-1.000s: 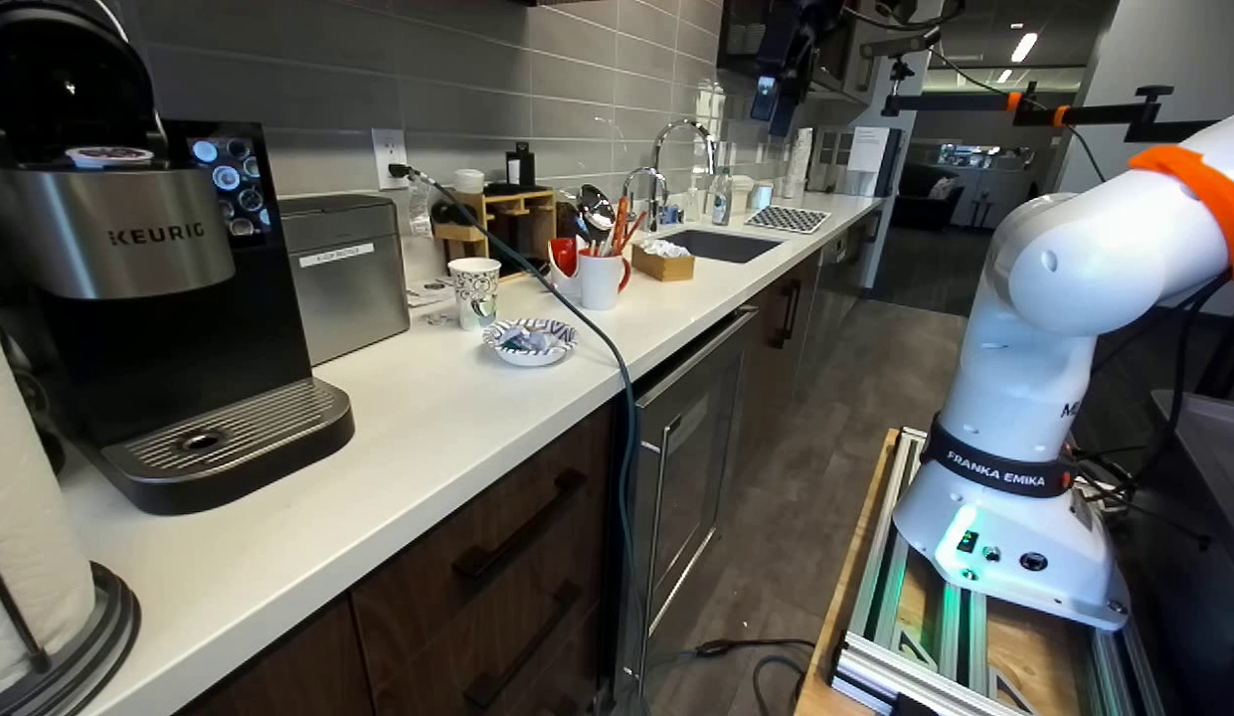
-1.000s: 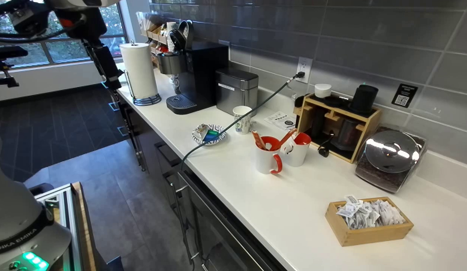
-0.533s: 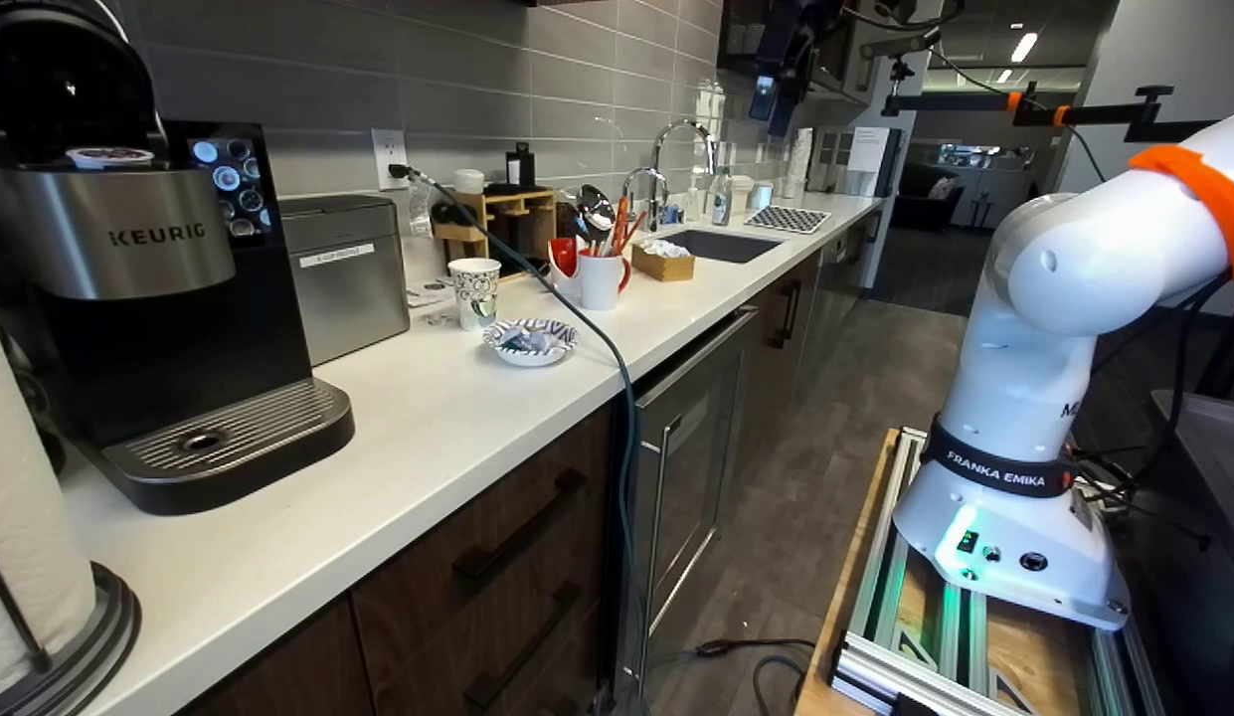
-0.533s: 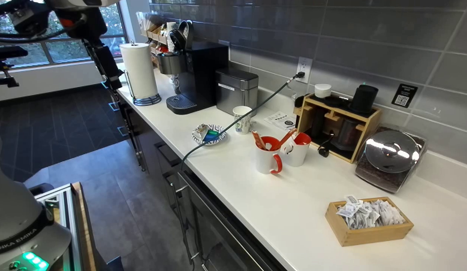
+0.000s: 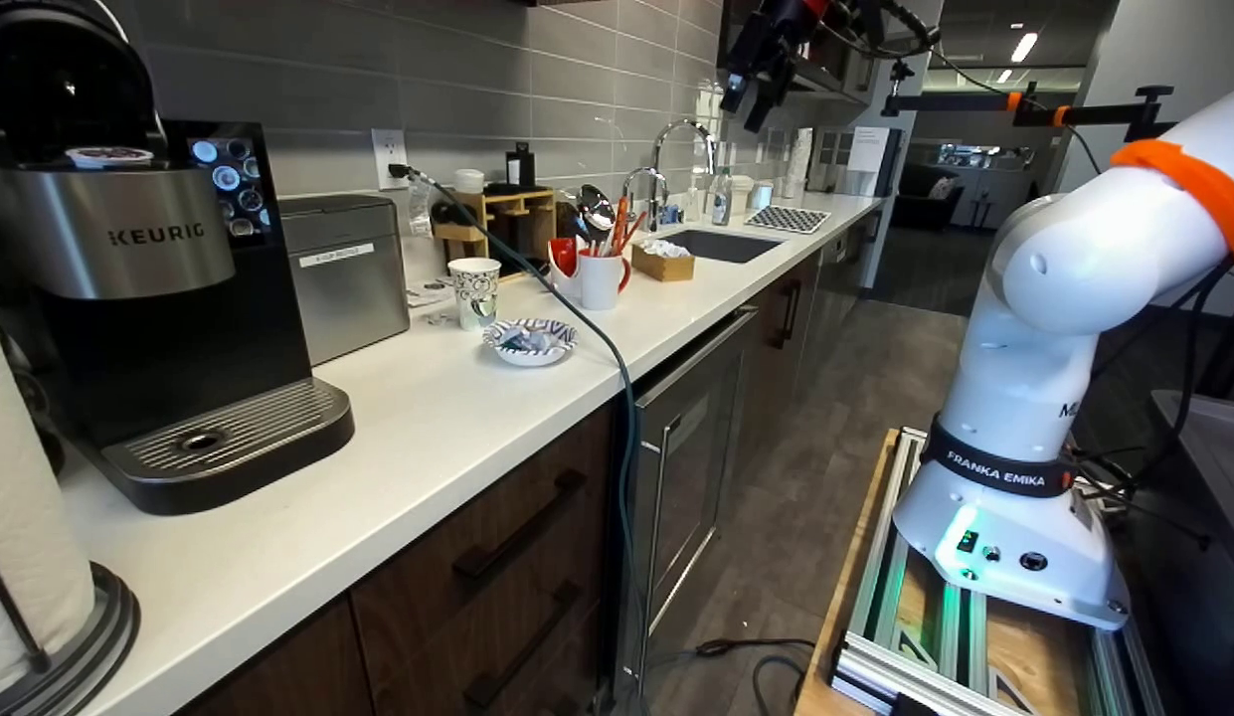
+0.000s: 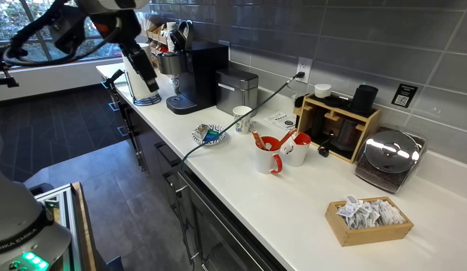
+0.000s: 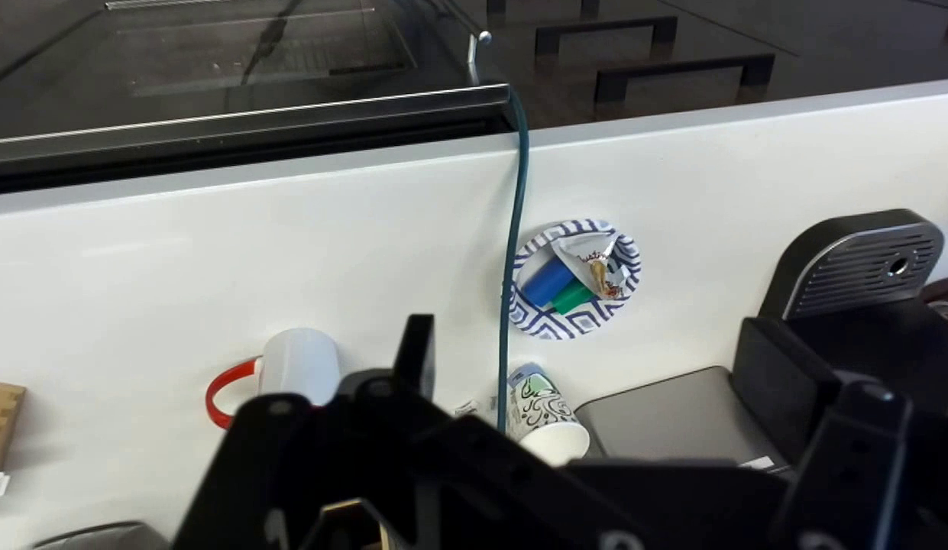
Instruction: Put the ball in the top cupboard
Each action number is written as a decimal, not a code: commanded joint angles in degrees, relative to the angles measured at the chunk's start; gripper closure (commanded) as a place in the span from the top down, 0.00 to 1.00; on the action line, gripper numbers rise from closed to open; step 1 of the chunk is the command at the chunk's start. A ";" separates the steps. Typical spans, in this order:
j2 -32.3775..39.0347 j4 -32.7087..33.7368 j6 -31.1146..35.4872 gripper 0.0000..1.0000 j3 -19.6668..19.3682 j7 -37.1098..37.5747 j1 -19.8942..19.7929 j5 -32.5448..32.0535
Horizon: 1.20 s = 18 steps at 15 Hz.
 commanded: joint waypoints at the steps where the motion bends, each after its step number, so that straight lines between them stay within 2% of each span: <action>1: 12.16 10.49 -2.70 1.00 -3.08 -8.02 3.09 2.93; 2: 13.66 12.42 -3.50 1.00 -3.61 -12.11 3.95 2.90; 3: 8.21 6.45 -0.54 1.00 -1.24 -7.82 0.28 2.16; 6: 13.67 11.09 -1.26 1.00 -1.32 -11.32 1.40 2.65; 10: 15.55 12.96 -0.99 1.00 -1.58 -11.64 1.56 3.39; 15: 30.63 29.74 -10.02 1.00 -1.55 -19.53 4.22 3.13; 18: 39.73 39.19 -14.60 1.00 -0.58 -27.42 3.64 4.87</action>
